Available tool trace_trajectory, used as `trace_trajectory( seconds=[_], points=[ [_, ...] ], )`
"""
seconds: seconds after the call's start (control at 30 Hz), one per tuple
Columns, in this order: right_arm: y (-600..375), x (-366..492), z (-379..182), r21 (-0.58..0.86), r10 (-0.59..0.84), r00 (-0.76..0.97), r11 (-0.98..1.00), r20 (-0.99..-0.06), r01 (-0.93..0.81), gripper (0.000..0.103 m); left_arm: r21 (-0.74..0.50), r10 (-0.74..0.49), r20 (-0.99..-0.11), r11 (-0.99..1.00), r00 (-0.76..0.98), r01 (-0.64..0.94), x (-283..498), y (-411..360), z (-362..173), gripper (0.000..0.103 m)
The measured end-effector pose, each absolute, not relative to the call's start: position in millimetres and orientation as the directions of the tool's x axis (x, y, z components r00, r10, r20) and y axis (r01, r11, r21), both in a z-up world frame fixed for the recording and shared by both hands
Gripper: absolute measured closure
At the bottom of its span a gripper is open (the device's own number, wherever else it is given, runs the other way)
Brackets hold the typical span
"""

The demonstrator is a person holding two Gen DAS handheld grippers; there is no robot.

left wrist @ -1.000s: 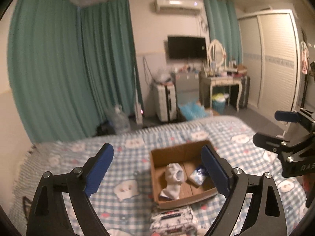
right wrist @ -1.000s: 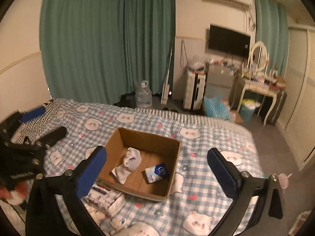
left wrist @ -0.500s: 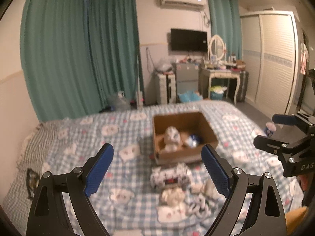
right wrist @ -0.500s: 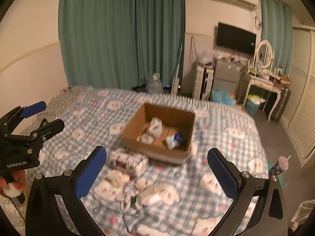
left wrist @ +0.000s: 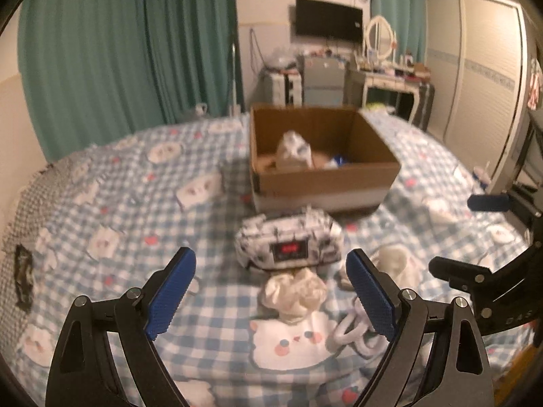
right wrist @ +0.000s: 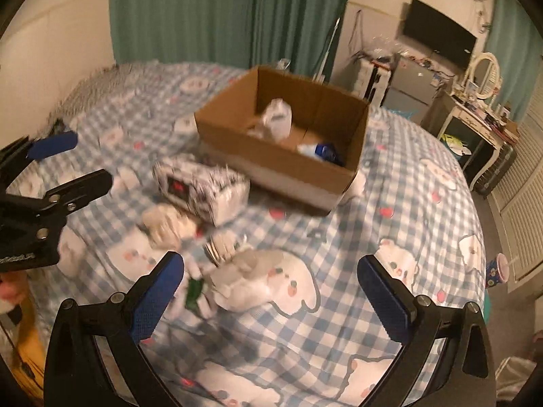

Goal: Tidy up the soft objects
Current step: 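Grasp the cream lace cloth with the left tool while the right tool grasps a white fluffy toy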

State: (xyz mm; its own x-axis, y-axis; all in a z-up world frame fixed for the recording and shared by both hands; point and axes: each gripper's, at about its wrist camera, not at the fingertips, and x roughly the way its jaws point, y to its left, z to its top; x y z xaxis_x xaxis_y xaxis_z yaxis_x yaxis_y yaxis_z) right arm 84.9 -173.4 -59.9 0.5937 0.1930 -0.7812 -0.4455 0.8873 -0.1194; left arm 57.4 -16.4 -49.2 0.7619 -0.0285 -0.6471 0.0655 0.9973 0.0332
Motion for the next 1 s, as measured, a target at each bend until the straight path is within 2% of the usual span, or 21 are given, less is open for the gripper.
trace_trajectory(
  seconds=[0.03, 0.1, 0.2, 0.23, 0.33, 0.37, 0.4, 0.53, 0.57, 0.63, 0.73, 0.9, 1.0],
  points=[
    [-173, 89, -67, -0.131, 0.187, 0.582, 0.878, -0.791, -0.460, 0.010, 0.033, -0.029, -0.659, 0.997, 0.751, 0.068, 62, -17, -58, 0.013],
    [-171, 98, -83, -0.138, 0.177, 0.549, 0.865, -0.817, -0.483, 0.016, 0.027, -0.037, -0.682, 0.997, 0.731, 0.076, 69, -18, -76, 0.013],
    [-169, 107, -105, -0.109, 0.177, 0.486, 0.856, -0.856, -0.505, 0.019, 0.017, -0.059, -0.714, 0.995, 0.698, 0.102, 76, -23, -99, 0.018],
    [-168, 109, -111, -0.106, 0.173, 0.466, 0.851, -0.868, -0.514, 0.024, 0.018, -0.067, -0.723, 0.993, 0.688, 0.115, 78, -24, -105, 0.019],
    [-168, 114, -130, -0.085, 0.165, 0.404, 0.842, -0.900, -0.532, 0.026, 0.008, -0.078, -0.749, 0.992, 0.658, 0.127, 84, -27, -122, 0.019],
    [-168, 115, -134, -0.064, 0.174, 0.385, 0.844, -0.906, -0.532, 0.027, -0.010, -0.092, -0.763, 0.991, 0.640, 0.130, 87, -26, -128, 0.021],
    [-169, 117, -138, -0.036, 0.188, 0.360, 0.845, -0.914, -0.534, 0.028, -0.022, -0.102, -0.773, 0.991, 0.626, 0.134, 89, -25, -133, 0.028],
    [-163, 117, -147, 0.001, 0.208, 0.308, 0.830, -0.928, -0.557, 0.045, -0.057, -0.131, -0.801, 0.988, 0.585, 0.143, 98, -24, -147, 0.035],
    [-162, 117, -149, 0.007, 0.210, 0.298, 0.827, -0.931, -0.563, 0.047, -0.066, -0.139, -0.803, 0.987, 0.579, 0.145, 100, -24, -149, 0.041],
    [-160, 114, -151, 0.007, 0.209, 0.287, 0.820, -0.935, -0.573, 0.055, -0.076, -0.152, -0.801, 0.985, 0.580, 0.153, 101, -25, -149, 0.043],
    [-161, 115, -148, 0.016, 0.221, 0.294, 0.823, -0.930, -0.567, 0.060, -0.080, -0.161, -0.797, 0.984, 0.583, 0.162, 99, -26, -150, 0.047],
    [-165, 114, -139, 0.038, 0.243, 0.304, 0.832, -0.921, -0.553, 0.063, -0.079, -0.168, -0.797, 0.981, 0.580, 0.177, 100, -26, -149, 0.061],
    [-166, 111, -130, 0.029, 0.249, 0.330, 0.834, -0.911, -0.550, 0.063, -0.062, -0.158, -0.798, 0.982, 0.581, 0.181, 98, -28, -147, 0.065]
  ],
)
